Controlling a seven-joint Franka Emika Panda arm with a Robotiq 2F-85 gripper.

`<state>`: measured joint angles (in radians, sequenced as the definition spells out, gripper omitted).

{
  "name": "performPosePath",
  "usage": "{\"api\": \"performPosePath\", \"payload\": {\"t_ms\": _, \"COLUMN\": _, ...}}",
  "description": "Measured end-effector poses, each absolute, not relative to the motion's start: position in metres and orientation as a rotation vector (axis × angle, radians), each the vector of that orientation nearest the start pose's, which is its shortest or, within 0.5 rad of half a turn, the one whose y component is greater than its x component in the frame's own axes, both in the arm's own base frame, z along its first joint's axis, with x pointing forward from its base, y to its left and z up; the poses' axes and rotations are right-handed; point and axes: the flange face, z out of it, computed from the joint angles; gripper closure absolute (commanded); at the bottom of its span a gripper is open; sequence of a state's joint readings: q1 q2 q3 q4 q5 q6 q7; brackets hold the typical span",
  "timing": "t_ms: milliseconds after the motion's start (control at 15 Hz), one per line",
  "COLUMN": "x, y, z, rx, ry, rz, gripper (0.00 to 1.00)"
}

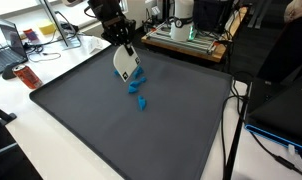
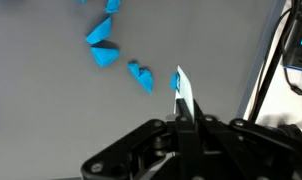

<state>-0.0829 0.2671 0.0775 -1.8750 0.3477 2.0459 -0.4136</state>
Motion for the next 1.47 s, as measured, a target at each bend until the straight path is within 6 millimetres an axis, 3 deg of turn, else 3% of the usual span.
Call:
{"api": "performPosePath", "payload": {"t_ms": 400, "x": 0.606, "y": 0.000, "z": 0.362, "rx": -2.738, "ry": -0.300, "rz": -0.138, "gripper": 0.99}}
{"api": "performPosePath", "payload": {"t_ms": 667, "x": 0.603, "y": -0.008, "z": 0.349, "rx": -2.713, "ry": -0.229, "rz": -0.139, "gripper": 0.99}}
{"api": "performPosePath", "payload": {"t_ms": 1133, "x": 0.581, "y": -0.044, "z": 0.304, "rx": -2.637, "ry": 0.048, "rz": -0.017, "gripper": 0.99}}
{"api": "performPosePath", "payload": {"t_ms": 1467, "x": 0.561, "y": -0.041, "z": 0.275, "rx": -2.520, "ry": 0.233, "rz": 0.008, "gripper": 0.99}}
